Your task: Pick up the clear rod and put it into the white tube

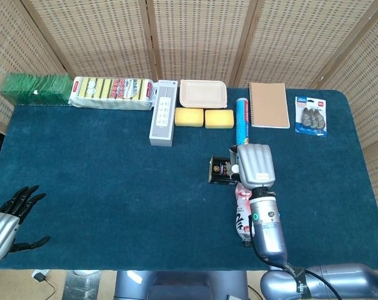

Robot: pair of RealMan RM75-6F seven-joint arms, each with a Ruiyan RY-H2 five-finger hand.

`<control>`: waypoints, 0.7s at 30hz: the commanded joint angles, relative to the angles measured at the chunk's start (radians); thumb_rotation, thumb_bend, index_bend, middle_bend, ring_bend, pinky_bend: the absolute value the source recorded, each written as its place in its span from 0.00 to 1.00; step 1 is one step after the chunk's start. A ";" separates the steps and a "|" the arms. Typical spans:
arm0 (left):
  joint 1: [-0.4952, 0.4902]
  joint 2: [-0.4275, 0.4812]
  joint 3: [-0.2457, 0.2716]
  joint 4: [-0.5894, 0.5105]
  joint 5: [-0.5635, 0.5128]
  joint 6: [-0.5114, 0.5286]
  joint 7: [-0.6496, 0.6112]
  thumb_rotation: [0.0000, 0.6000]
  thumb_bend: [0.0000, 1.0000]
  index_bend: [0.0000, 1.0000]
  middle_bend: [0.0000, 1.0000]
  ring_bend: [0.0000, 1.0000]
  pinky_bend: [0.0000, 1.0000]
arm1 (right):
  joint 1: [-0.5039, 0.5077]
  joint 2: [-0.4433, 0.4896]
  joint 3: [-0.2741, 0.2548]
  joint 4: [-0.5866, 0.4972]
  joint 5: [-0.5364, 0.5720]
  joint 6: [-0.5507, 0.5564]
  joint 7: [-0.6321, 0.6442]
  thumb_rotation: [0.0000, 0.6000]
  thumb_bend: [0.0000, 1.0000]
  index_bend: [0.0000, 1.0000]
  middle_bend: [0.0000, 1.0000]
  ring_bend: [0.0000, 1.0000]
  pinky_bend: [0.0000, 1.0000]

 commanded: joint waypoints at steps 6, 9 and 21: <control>-0.001 -0.001 -0.004 -0.001 -0.009 -0.004 0.003 0.76 0.11 0.11 0.06 0.02 0.23 | 0.007 -0.003 0.012 0.034 0.018 -0.018 0.005 1.00 0.34 0.80 1.00 1.00 0.94; -0.003 -0.002 -0.006 -0.005 -0.015 -0.010 0.008 0.75 0.11 0.11 0.06 0.02 0.23 | 0.010 0.004 0.019 0.040 0.030 -0.030 0.007 1.00 0.34 0.80 1.00 1.00 0.94; -0.010 -0.007 -0.011 -0.017 -0.034 -0.037 0.034 0.74 0.11 0.11 0.06 0.02 0.23 | 0.000 0.047 0.027 0.056 0.051 -0.070 0.040 1.00 0.34 0.80 1.00 1.00 0.94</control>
